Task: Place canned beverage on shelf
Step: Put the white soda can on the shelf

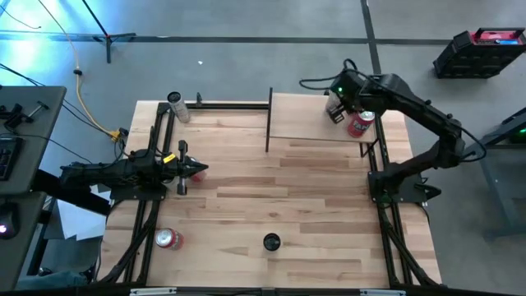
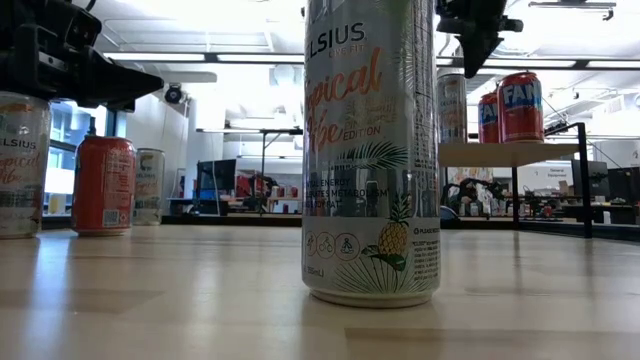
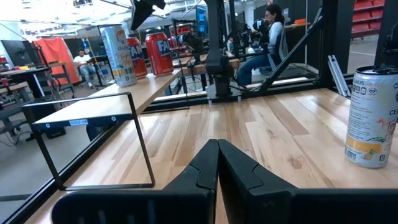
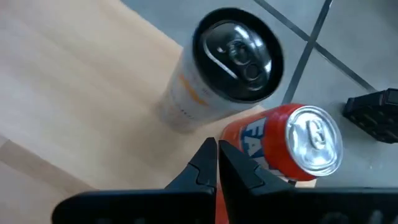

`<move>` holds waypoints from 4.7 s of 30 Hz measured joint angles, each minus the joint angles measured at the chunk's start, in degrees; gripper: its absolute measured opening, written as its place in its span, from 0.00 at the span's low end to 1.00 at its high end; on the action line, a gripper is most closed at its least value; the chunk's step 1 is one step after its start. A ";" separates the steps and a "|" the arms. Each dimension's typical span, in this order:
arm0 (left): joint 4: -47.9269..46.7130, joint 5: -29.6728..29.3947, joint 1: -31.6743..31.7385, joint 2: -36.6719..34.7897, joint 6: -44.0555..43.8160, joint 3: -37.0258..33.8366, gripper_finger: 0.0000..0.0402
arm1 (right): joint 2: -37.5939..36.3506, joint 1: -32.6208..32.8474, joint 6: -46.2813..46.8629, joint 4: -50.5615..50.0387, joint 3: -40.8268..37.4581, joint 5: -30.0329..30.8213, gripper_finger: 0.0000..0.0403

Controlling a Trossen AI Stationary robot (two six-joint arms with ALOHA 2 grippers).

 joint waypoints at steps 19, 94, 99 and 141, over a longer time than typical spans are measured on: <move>0.00 0.01 0.00 0.00 0.00 0.00 0.01 | -0.01 -4.25 -4.82 3.55 0.00 5.24 0.00; -0.01 0.00 0.01 -0.01 -0.02 0.00 0.01 | 1.56 -4.67 -18.14 13.80 0.02 0.71 0.62; -0.02 0.00 0.01 -0.01 -0.02 -0.01 0.01 | 0.90 -3.97 -18.14 13.56 -0.02 0.85 0.62; -0.02 0.02 0.00 -0.02 -0.01 -0.01 0.01 | -0.97 -3.99 -18.34 8.58 -0.02 4.50 0.62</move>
